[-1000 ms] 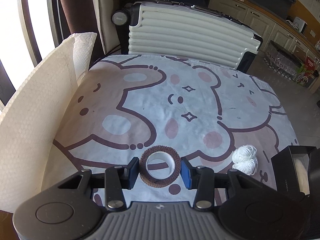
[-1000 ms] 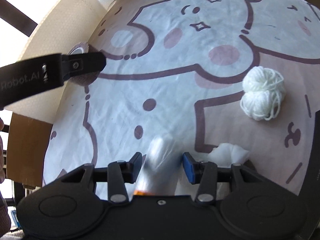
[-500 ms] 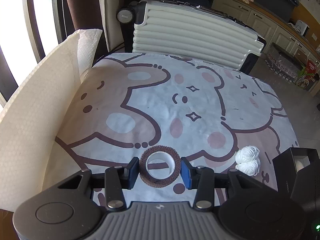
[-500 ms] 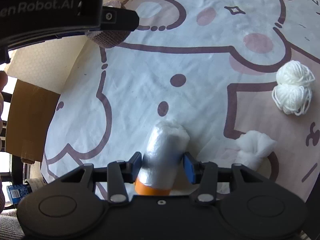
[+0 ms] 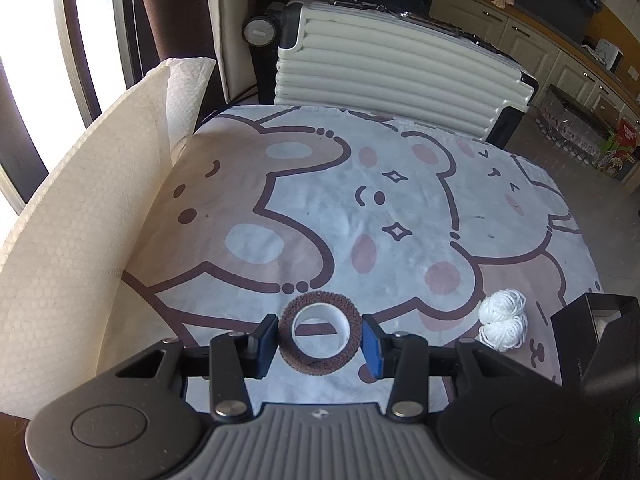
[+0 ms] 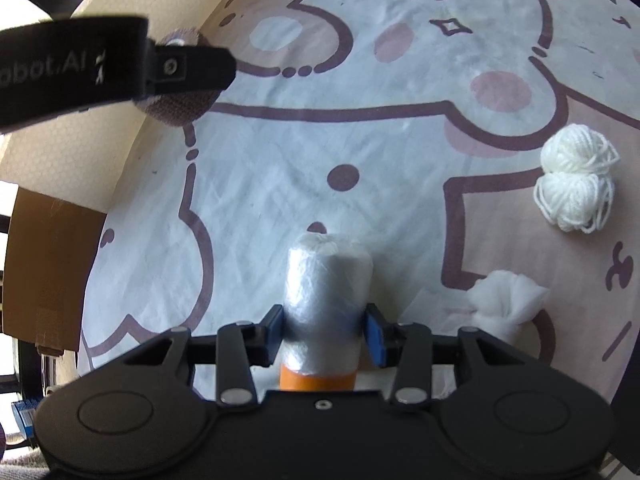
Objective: Organize objects
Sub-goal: 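Lift the tape roll with the left tool while the right tool lifts the bottle, then carry the tape roll with the left tool toward the black box while the right tool carries the bottle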
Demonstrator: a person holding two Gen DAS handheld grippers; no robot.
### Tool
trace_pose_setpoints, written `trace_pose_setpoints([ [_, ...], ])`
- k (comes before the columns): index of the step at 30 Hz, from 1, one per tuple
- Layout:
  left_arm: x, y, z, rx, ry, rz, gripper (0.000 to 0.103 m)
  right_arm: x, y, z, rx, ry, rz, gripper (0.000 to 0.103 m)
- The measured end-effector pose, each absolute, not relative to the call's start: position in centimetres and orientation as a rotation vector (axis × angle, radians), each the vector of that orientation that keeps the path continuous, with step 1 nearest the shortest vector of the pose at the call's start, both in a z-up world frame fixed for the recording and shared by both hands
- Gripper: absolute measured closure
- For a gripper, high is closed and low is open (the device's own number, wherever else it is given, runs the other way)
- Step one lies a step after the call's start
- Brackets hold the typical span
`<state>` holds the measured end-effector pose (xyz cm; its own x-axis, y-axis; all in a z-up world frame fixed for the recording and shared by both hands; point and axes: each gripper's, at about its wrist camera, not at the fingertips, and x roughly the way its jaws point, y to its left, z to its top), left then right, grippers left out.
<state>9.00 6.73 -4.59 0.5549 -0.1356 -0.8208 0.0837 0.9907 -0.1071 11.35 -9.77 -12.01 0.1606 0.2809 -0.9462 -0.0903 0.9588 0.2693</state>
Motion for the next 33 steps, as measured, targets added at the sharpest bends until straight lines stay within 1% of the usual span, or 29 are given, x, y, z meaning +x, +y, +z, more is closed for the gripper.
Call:
trace_pose_setpoints([
  [11, 7.9, 6.8, -3.6, -0.048, 0.962, -0.110, 0.058, 10.5, -11.6, -7.9, 0.189, 1.217, 0.169, 0.060],
  [25, 6.4, 5.3, -2.2, -0.007, 0.944, -0.120, 0.058, 8.5, -15.5, -3.7, 0.232, 1.076, 0.067, 0.060],
  [33, 5.5, 4.0, -2.0, 0.009, 0.938, -0.133, 0.058, 7.5, -17.5, -2.5, 0.206, 1.024, 0.014, 0.060],
])
